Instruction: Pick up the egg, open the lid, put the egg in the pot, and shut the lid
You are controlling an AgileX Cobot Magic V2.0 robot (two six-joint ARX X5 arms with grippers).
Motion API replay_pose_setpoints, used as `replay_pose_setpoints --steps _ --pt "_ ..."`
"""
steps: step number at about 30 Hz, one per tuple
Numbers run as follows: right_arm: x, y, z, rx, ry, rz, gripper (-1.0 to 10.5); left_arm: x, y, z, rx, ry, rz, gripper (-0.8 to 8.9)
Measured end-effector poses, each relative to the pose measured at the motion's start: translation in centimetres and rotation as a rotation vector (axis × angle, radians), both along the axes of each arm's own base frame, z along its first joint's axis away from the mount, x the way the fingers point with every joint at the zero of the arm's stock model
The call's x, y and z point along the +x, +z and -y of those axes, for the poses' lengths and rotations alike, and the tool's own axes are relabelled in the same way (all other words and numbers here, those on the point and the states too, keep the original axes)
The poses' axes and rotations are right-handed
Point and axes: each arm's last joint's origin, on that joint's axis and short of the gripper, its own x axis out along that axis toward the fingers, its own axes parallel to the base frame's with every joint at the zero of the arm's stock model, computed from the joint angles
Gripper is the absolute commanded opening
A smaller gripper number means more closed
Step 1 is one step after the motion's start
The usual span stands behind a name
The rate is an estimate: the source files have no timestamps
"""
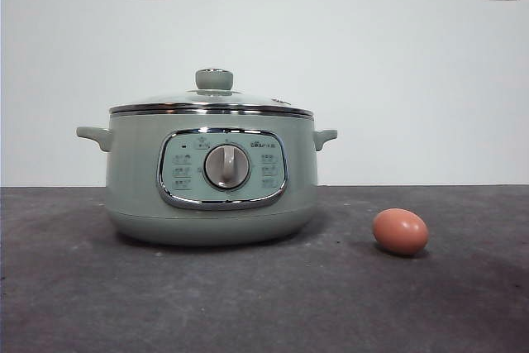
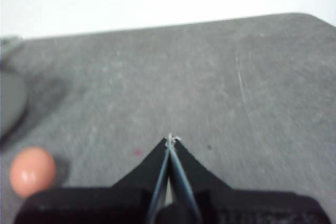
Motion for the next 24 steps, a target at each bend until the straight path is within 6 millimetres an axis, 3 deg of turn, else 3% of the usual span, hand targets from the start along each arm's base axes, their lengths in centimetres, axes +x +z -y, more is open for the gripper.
replay_pose_setpoints --steps 3,7,16,24 --pt "0.1 0.6 -0.1 0.062 0.013 0.061 -0.1 -0.1 0.6 0.1 -0.032 -0.028 0.011 -0.06" --pt "-0.2 1.8 -0.1 0.135 0.015 0.079 -0.1 -0.5 3.1 0.2 -0.073 -0.045 0.070 -0.06" --pt "-0.8 8.7 -0.2 0.198 0.075 0.119 -0.1 -0.9 8.7 0.4 -0.124 -0.094 0.002 -0.06" --pt "-0.1 14.7 -0.7 0.130 0.212 -0.093 -0.1 -0.3 14.9 0.8 -0.152 -0.251 -0.064 -0.06"
